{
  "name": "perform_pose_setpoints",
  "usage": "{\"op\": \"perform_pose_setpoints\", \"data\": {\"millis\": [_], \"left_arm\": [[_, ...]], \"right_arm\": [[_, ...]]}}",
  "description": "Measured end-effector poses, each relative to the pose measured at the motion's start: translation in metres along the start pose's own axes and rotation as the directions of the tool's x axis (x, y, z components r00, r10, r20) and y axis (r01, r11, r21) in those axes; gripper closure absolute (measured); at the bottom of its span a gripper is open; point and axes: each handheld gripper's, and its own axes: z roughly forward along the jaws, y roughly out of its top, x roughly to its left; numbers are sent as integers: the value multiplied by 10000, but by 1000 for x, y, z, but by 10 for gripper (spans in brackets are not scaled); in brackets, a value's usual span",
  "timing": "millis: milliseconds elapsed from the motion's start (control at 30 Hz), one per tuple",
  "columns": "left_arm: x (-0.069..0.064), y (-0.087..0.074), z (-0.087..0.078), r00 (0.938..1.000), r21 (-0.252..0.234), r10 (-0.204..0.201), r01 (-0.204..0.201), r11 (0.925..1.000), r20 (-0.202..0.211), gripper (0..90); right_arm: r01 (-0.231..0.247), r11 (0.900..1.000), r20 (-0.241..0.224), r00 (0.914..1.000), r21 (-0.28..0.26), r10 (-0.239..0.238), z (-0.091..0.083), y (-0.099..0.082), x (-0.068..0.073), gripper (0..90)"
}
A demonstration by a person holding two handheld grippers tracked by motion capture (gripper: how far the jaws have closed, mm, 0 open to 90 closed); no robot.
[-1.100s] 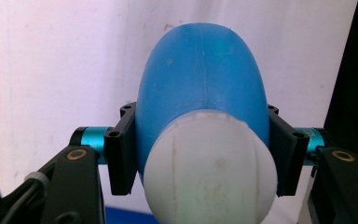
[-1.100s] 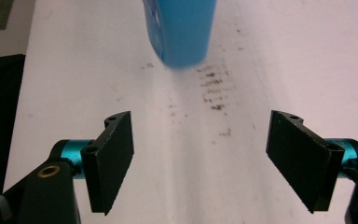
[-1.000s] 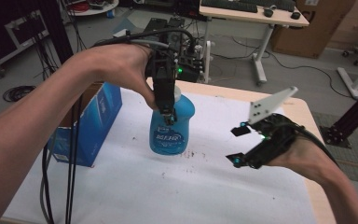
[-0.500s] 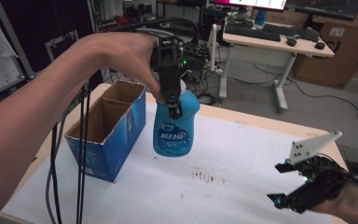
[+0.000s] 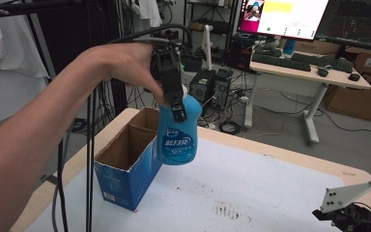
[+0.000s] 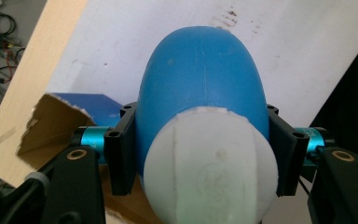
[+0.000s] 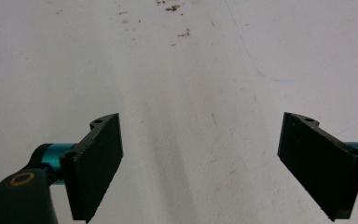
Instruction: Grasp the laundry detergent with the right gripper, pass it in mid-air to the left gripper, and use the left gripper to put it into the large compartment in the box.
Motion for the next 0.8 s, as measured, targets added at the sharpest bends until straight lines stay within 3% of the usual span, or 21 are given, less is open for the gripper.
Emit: {"op": "perform_pose_setpoints", "data": {"millis": [300, 467, 633, 800], "left_arm": [[12, -23, -16, 9958, -203, -758, 749, 9970, -504, 384], [20, -38, -23, 9927, -329, -1092, 1076, 9936, -504, 384], [23, -51, -31, 9877, -390, -1285, 1254, 9913, -891, 384], [29, -64, -34, 9808, -349, -1701, 1675, 9853, -954, 384]], "right_arm": [[-87, 9999, 67, 9999, 138, 86, 2, 1, -1, 132], [-96, 9998, 37, 9999, 165, 96, 5, 1, -1, 132], [-94, 9997, 3, 10000, 216, 94, 7, 2, -1, 132], [-27, 9995, -51, 10000, 305, 29, 11, 4, 2, 132]]}}
